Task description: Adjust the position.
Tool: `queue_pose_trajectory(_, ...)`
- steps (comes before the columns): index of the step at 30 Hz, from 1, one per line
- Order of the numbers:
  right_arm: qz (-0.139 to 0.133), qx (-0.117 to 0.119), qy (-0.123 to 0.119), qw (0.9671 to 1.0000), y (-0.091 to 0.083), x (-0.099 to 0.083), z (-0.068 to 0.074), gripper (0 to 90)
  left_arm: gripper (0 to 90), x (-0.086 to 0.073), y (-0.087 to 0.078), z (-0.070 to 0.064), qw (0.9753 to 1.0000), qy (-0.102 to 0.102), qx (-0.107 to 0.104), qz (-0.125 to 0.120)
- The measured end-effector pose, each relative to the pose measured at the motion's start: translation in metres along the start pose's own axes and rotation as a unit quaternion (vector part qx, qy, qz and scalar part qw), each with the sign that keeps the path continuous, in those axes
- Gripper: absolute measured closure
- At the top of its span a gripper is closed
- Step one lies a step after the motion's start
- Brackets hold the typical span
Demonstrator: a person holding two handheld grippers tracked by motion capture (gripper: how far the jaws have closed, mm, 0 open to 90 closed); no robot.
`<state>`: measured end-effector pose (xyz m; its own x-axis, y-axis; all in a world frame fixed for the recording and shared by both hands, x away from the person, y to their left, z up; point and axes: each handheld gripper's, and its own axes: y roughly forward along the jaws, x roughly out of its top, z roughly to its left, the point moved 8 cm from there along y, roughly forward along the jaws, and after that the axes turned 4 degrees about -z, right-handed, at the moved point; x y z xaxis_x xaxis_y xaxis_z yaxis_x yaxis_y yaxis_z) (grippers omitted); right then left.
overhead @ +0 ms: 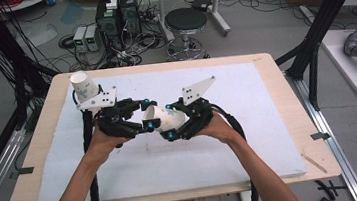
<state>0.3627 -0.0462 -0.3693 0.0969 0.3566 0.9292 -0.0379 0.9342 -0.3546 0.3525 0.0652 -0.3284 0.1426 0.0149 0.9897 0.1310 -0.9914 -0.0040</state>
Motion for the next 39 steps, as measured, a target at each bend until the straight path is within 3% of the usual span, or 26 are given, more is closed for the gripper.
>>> queue_pose_trajectory(14,0.006,0.015,-0.002,0.9999,-0.0019,-0.0013,0.0021,34.2,37.0,-0.0019,0.0012,0.0008,0.9999,-0.009,-0.005,0.003)
queue_pose_trajectory(16,0.006,0.013,-0.002,0.9999,-0.0023,-0.0010,0.0024,34.2,36.6,-0.0023,0.0015,0.0002,1.0000,-0.003,0.000,0.003)
queue_pose_trajectory(18,0.006,0.014,-0.001,0.9999,-0.0029,-0.0011,0.0020,34.1,30.0,-0.0031,0.0019,0.0014,0.9998,0.001,0.018,0.008)
queue_pose_trajectory(19,0.005,0.014,0.001,0.9999,-0.0034,-0.0012,0.0015,34.1,22.8,-0.0037,0.0022,0.0011,0.9999,-0.006,0.011,0.009)
queue_pose_trajectory(21,0.002,0.011,0.000,0.9999,-0.0047,-0.0007,0.0009,34.1,20.6,-0.0044,0.0024,0.0012,0.9999,-0.005,0.012,0.008)
queue_pose_trajectory(25,0.002,0.010,0.002,0.9999,-0.0063,-0.0003,0.0013,34.1,6.9,-0.0051,0.0029,0.0032,0.9998,-0.014,0.015,0.007)
queue_pose_trajectory(31,0.003,0.008,0.005,1.0000,-0.0079,-0.0004,0.0015,34.0,6.9,-0.0041,0.0019,0.0036,0.9998,-0.016,0.014,0.001)
queue_pose_trajectory(36,0.002,0.007,0.003,1.0000,-0.0086,-0.0002,0.0008,33.9,6.9,-0.0056,0.0006,0.0031,0.9997,-0.016,0.015,0.012)
queue_pose_trajectory(39,0.007,0.004,0.008,0.9999,-0.0098,-0.0011,0.0014,33.6,6.9,-0.0098,-0.0018,0.0035,0.9981,-0.004,0.030,0.054)
